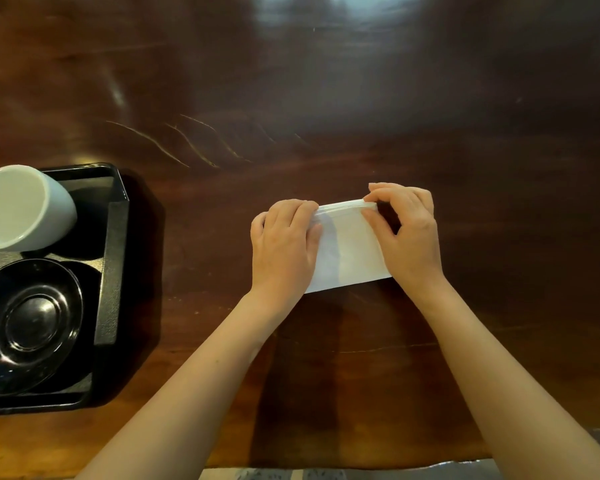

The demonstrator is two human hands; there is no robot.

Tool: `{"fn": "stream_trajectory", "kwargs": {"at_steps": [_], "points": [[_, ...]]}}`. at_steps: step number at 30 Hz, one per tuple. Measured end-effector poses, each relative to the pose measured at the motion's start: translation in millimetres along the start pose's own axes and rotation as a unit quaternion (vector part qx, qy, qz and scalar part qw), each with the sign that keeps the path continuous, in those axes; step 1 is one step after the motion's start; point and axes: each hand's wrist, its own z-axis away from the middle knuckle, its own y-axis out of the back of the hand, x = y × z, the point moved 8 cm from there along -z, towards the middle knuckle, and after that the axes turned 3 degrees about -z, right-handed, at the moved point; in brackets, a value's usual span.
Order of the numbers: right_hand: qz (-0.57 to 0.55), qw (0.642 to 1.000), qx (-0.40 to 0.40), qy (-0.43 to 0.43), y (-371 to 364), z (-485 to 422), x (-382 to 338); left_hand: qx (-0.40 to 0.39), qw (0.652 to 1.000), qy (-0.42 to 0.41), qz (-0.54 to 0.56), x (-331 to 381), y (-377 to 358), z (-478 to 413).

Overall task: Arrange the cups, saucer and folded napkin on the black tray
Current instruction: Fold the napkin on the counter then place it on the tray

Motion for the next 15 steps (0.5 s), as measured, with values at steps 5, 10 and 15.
{"fn": "stream_trajectory", "kwargs": {"at_steps": [5,10,15], "points": [[-0.025,0.998,-0.041,-0.038,-4,-7,-1,0.013,1.000,-0.003,0.012,-2,3,-8],[-0.032,0.998,-0.022,-0.053,-4,-6,1,0.017,0.999,-0.006,0.029,-4,4,-15],[-0.034,0.998,-0.008,-0.047,-6,-8,1,0.016,0.999,-0.018,0.034,-4,4,-16]]}}
